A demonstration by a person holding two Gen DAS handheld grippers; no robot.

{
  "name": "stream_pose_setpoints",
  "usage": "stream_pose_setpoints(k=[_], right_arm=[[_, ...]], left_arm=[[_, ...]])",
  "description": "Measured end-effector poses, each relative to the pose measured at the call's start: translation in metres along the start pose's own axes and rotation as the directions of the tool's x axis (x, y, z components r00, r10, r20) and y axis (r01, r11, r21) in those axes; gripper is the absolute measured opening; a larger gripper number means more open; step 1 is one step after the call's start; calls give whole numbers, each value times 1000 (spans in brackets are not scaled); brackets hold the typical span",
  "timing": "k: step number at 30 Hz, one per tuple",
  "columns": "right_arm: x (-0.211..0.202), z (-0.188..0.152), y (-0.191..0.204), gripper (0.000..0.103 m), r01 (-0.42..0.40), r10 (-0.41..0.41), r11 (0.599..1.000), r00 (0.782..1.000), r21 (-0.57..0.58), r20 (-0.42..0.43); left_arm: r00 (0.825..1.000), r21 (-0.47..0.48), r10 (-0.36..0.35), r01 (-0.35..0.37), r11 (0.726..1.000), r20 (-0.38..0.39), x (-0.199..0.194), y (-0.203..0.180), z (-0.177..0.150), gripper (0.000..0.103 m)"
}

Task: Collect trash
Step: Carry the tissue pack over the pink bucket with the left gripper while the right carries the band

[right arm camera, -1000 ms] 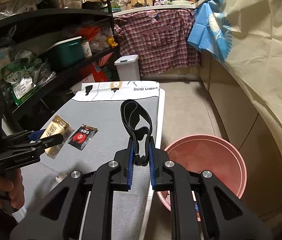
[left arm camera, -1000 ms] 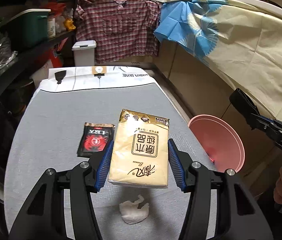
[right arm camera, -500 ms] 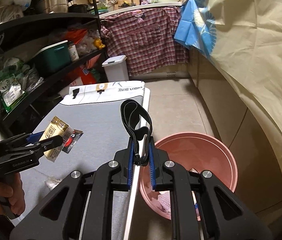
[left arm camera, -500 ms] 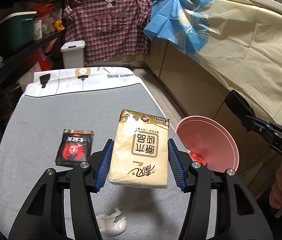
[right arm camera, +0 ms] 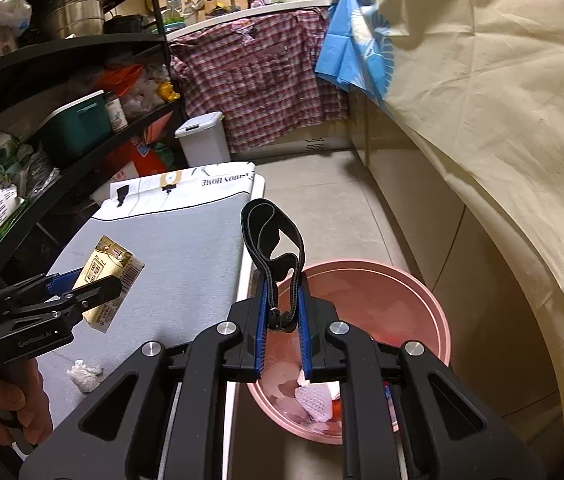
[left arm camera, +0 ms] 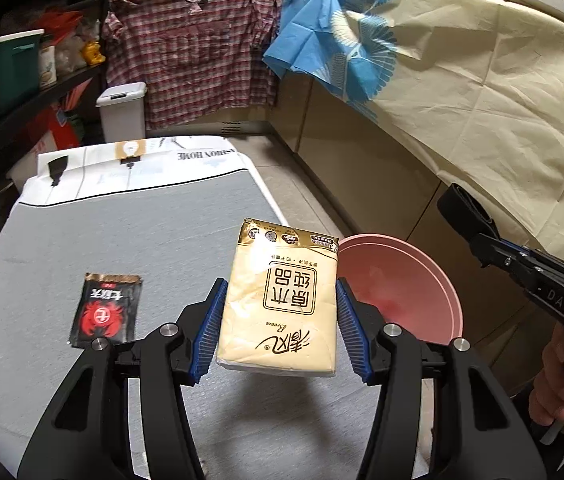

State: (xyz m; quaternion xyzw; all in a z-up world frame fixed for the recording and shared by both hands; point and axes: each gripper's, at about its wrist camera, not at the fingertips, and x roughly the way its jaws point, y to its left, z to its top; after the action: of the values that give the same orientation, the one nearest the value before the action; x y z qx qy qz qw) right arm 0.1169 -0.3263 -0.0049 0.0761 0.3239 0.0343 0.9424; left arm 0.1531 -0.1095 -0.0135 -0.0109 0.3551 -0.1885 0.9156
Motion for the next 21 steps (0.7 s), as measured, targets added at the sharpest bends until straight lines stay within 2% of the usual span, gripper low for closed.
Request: stream_pose_setpoints(k=[21], right_arm=[[7,0,-33,14,82,-79,993,996,90,-30]], left_arm=[[992,80,-116,119,990,-44,31,-50,3,53]])
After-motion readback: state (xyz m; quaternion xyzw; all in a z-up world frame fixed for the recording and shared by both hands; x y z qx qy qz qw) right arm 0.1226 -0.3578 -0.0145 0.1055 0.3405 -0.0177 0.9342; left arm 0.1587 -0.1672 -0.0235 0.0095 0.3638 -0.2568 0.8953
